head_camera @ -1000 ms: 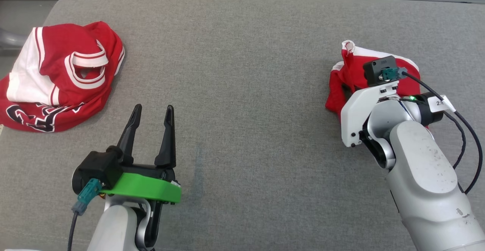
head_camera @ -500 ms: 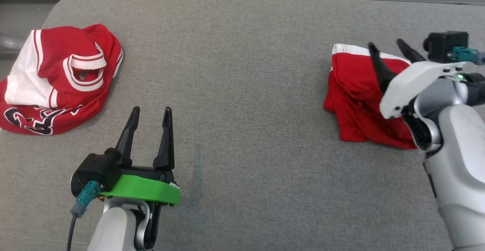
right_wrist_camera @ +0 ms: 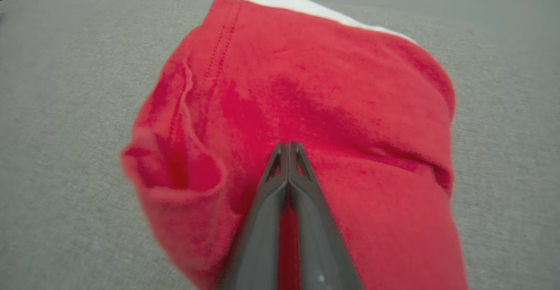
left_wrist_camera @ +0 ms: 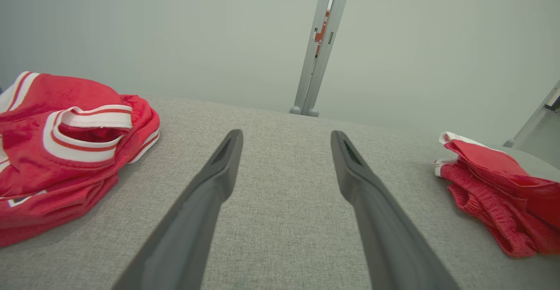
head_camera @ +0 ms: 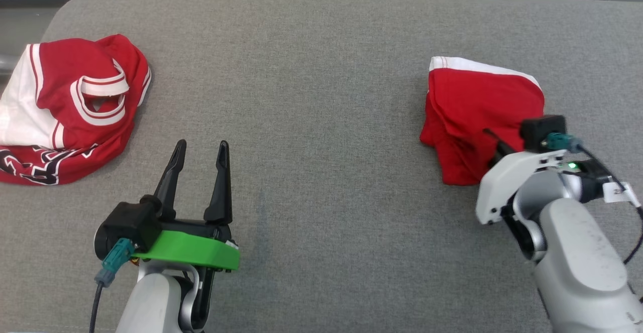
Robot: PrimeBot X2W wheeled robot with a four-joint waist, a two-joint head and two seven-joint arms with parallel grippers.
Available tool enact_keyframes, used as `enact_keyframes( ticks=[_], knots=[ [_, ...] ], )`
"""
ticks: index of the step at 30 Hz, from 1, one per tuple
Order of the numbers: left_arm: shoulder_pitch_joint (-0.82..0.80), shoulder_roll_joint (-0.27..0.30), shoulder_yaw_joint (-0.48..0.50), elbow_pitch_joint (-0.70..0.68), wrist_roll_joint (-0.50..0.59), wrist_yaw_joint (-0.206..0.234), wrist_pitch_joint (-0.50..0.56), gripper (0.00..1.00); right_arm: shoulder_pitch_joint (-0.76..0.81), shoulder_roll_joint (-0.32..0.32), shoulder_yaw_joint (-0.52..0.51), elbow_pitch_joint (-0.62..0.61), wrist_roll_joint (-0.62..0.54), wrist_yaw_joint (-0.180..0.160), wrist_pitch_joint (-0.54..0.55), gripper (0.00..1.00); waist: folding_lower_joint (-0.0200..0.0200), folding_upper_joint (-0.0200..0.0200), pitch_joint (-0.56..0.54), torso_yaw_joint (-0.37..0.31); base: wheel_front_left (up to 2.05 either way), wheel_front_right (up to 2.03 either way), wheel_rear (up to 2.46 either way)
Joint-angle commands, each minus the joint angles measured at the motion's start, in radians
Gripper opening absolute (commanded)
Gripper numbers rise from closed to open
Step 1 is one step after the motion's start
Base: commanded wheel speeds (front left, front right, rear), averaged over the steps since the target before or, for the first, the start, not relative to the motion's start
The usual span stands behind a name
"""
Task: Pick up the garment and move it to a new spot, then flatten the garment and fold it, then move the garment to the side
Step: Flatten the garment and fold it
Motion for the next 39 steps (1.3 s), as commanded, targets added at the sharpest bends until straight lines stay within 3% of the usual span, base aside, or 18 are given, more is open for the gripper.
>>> enact_keyframes(
  ticks=[1,9,14,15,16,17,25,31,39],
  knots=[
    [-0.014,0.002,0.002,0.000,0.002,-0.004,-0.001,1.00,0.009,0.018,0.046,0.013,0.012,-0.002,-0.016,0.00,0.0000,0.0000,0.000,-0.002,0.00,0.00,0.00],
    [-0.014,0.002,-0.005,0.015,-0.002,-0.007,-0.001,1.00,0.015,0.079,0.259,0.087,0.075,-0.002,-0.067,0.00,0.0000,0.0000,-0.019,0.005,0.00,0.00,0.00],
    [0.003,0.002,-0.001,0.024,-0.006,-0.007,-0.001,1.00,0.029,0.085,0.275,0.050,0.134,-0.001,-0.163,0.00,0.0000,0.0000,-0.046,0.003,0.00,0.00,0.00],
    [0.008,0.002,0.002,0.027,-0.007,-0.006,-0.001,1.00,0.035,0.081,0.267,0.033,0.141,-0.002,-0.194,0.33,0.0000,0.0000,-0.055,0.001,0.00,0.00,0.00],
    [0.011,0.002,0.005,0.029,-0.007,-0.006,-0.001,1.00,0.040,0.077,0.258,0.019,0.145,-0.002,-0.219,0.88,0.0000,0.0000,-0.061,-0.001,0.00,0.00,0.00],
    [0.014,0.002,0.012,0.031,-0.006,-0.004,-0.001,1.00,0.050,0.075,0.240,0.000,0.147,-0.002,-0.254,1.00,0.0000,0.0000,-0.071,-0.005,0.00,0.00,0.00],
    [0.038,0.002,0.050,0.054,0.012,0.006,-0.001,1.00,0.141,0.056,0.073,-0.107,0.095,-0.001,-0.404,1.00,0.0000,0.0000,-0.144,-0.047,0.00,0.00,0.00],
    [0.054,0.002,0.064,0.078,0.030,0.001,-0.001,1.00,0.214,0.060,-0.078,-0.137,0.065,-0.001,-0.426,1.00,0.0000,0.0000,-0.187,-0.076,0.00,0.00,0.00],
    [0.067,0.002,0.087,0.125,0.059,-0.005,-0.001,1.00,0.254,0.034,-0.140,-0.086,0.056,-0.001,-0.431,1.00,0.0000,0.0000,-0.221,-0.116,0.00,0.00,0.00]
  ],
)
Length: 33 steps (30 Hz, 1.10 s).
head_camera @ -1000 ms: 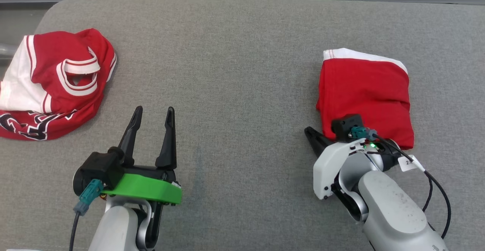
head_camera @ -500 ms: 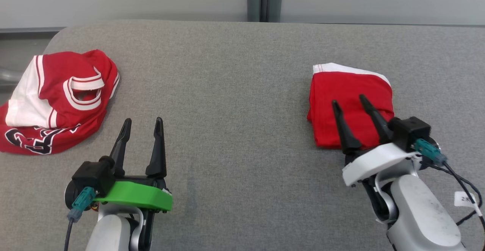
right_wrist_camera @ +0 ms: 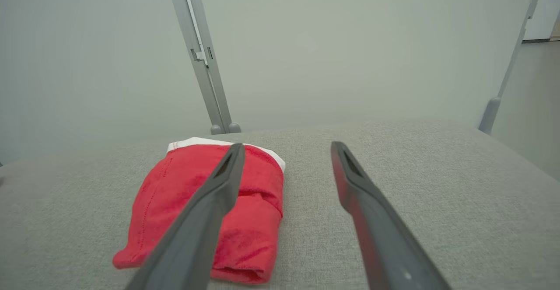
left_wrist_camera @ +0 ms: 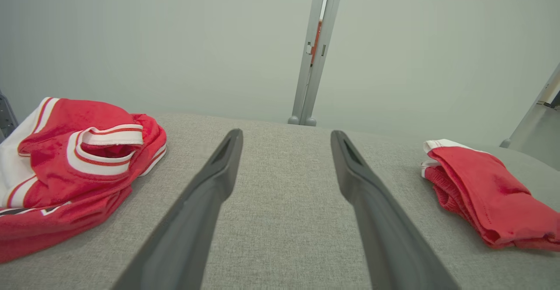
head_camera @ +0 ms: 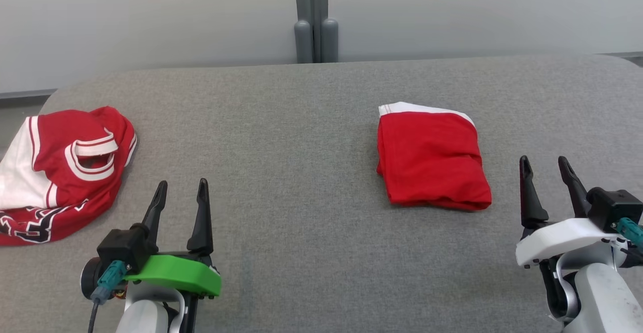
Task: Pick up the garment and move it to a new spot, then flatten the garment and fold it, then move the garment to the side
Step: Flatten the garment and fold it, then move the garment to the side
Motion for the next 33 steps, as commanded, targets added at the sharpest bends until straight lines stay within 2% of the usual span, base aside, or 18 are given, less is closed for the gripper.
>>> enact_keyframes(
  ticks=[1,17,29,33],
  knots=[
    [0.016,0.003,0.006,0.007,0.012,-0.006,-0.001,1.00,0.012,-0.001,-0.005,0.009,0.000,-0.001,-0.006,1.00,0.0000,0.0000,-0.016,-0.021,0.00,0.00,0.00],
    [0.031,0.003,0.016,0.013,0.005,-0.003,-0.001,1.00,-0.002,-0.021,0.046,0.052,0.047,-0.001,-0.017,1.00,0.0000,0.0000,-0.016,-0.068,0.00,0.00,0.00],
    [0.019,0.003,0.007,0.000,0.005,-0.005,-0.001,1.00,-0.027,-0.028,0.061,0.057,0.057,-0.002,-0.020,1.00,0.0000,0.0000,-0.001,-0.053,0.00,0.00,0.00],
    [0.009,0.003,0.009,-0.002,0.008,-0.003,-0.001,1.00,-0.077,-0.038,0.071,0.075,0.090,-0.002,0.036,1.00,0.0000,0.0000,0.022,-0.039,0.00,0.00,0.00]
  ],
)
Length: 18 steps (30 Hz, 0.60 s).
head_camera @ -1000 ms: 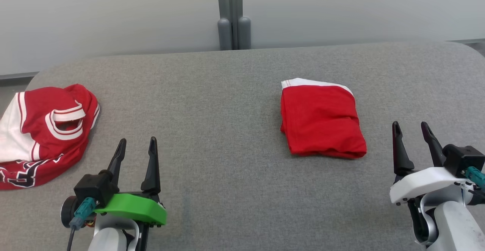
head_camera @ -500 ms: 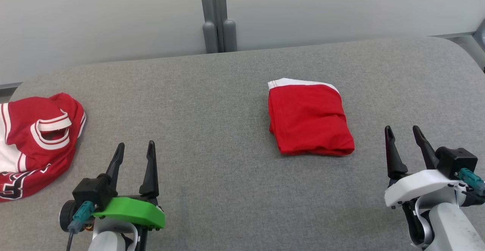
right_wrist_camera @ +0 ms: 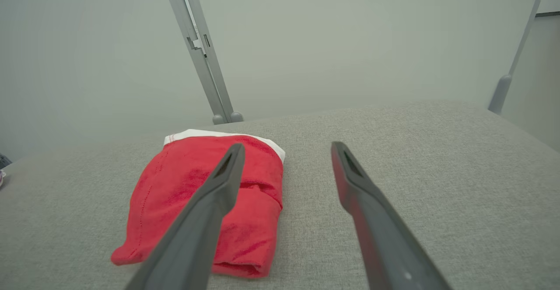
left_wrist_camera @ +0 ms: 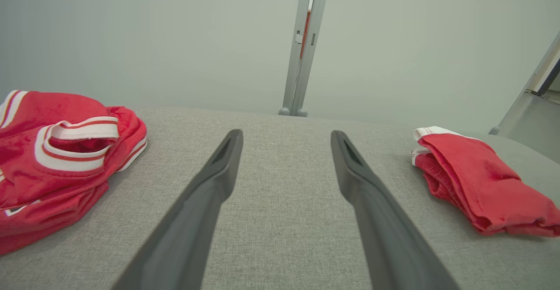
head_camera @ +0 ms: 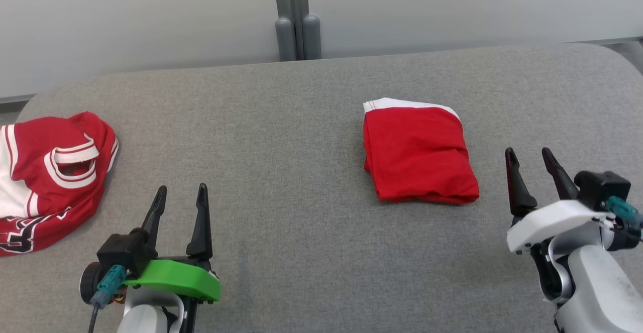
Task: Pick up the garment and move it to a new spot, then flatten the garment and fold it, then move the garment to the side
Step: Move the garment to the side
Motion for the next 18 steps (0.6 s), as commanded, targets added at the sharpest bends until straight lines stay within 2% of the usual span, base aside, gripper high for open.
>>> enact_keyframes(
  ticks=[1,6,11,18],
  knots=[
    [-0.012,0.003,0.001,-0.003,-0.001,0.002,-0.001,1.00,-0.034,-0.011,0.000,0.016,0.016,-0.002,0.047,1.00,0.0000,0.0000,0.021,0.015,0.00,0.00,0.00],
    [-0.029,0.003,-0.008,-0.006,-0.010,0.006,-0.001,1.00,-0.128,-0.013,-0.016,0.056,0.063,-0.002,0.228,1.00,0.0000,0.0000,0.068,0.059,0.00,0.00,0.00],
    [-0.045,0.003,-0.022,-0.007,-0.020,0.004,-0.001,1.00,-0.192,-0.023,-0.033,0.116,0.041,-0.002,0.354,1.00,0.0000,0.0000,0.124,0.113,0.00,0.00,0.00],
    [-0.064,0.003,-0.033,-0.015,-0.022,0.004,-0.001,1.00,-0.239,-0.006,-0.097,0.210,0.024,-0.002,0.429,1.00,0.0000,0.0000,0.186,0.172,0.00,0.00,0.00]
  ],
)
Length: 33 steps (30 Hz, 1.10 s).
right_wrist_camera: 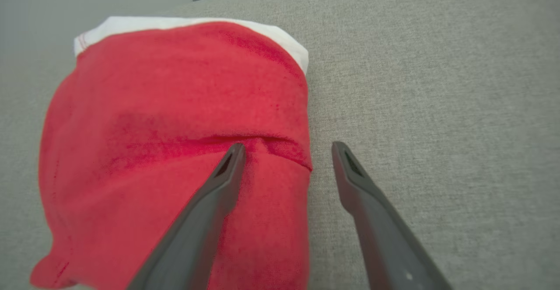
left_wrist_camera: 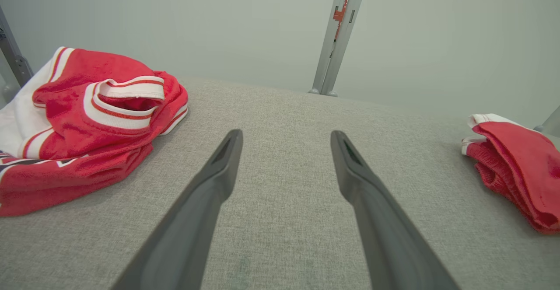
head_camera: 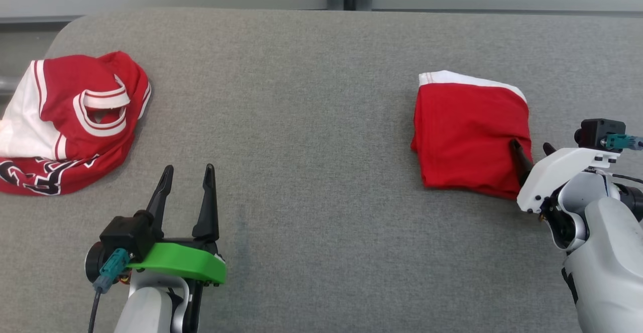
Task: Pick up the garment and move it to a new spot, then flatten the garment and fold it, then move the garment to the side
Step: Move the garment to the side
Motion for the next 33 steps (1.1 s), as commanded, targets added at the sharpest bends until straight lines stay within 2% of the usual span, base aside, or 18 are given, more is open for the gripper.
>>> enact_keyframes(
  ticks=[1,9,10,11,12,15,19,26,29,33],
  knots=[
    [-0.017,0.003,0.000,-0.004,-0.001,0.001,-0.001,1.00,-0.015,0.001,-0.012,0.016,-0.006,-0.002,0.010,1.00,0.0000,-0.0001,0.054,0.050,0.00,0.00,0.00],
    [-0.028,0.002,0.002,-0.006,-0.005,0.001,-0.001,1.00,-0.022,0.010,-0.007,0.109,-0.041,-0.002,0.111,1.00,0.0000,-0.0001,0.079,0.054,0.00,0.00,0.00],
    [-0.029,0.002,0.001,-0.006,-0.005,0.001,-0.001,1.00,-0.022,0.008,0.003,0.112,-0.047,-0.002,0.119,0.75,0.0000,-0.0001,0.079,0.050,0.00,0.00,0.00],
    [-0.029,0.002,0.001,-0.007,-0.004,0.002,-0.001,1.00,-0.023,0.001,0.019,0.109,-0.054,-0.002,0.127,0.33,0.0000,-0.0001,0.080,0.043,0.00,0.00,0.00],
    [-0.030,0.002,0.001,-0.008,-0.002,0.001,-0.001,1.00,-0.026,-0.007,0.038,0.104,-0.059,-0.002,0.134,0.00,0.0000,-0.0001,0.082,0.036,0.00,0.00,0.00],
    [-0.036,0.003,0.004,-0.016,0.006,0.000,-0.001,1.00,-0.038,-0.045,0.103,0.076,-0.069,-0.002,0.147,0.00,0.0000,-0.0001,0.092,0.008,0.00,0.00,0.00],
    [-0.047,0.003,0.017,-0.032,0.020,-0.003,-0.001,1.00,-0.073,-0.127,0.232,0.011,-0.081,-0.003,0.168,0.00,0.0000,-0.0001,0.120,-0.049,0.00,0.00,0.00],
    [-0.086,0.003,0.037,-0.104,0.044,-0.009,-0.001,1.00,-0.165,-0.319,0.495,-0.110,-0.059,-0.002,0.171,0.00,0.0000,-0.0001,0.195,-0.179,0.00,0.00,0.00],
    [-0.106,0.003,0.043,-0.150,0.035,-0.012,-0.001,1.00,-0.206,-0.384,0.554,-0.119,-0.050,-0.002,0.141,0.00,0.0000,-0.0001,0.233,-0.228,0.00,0.00,0.00],
    [-0.133,0.003,0.043,-0.215,0.050,-0.014,-0.001,1.00,-0.263,-0.448,0.569,-0.089,-0.062,-0.002,0.071,0.00,0.0000,-0.0001,0.288,-0.279,0.00,0.00,0.00]
  ],
)
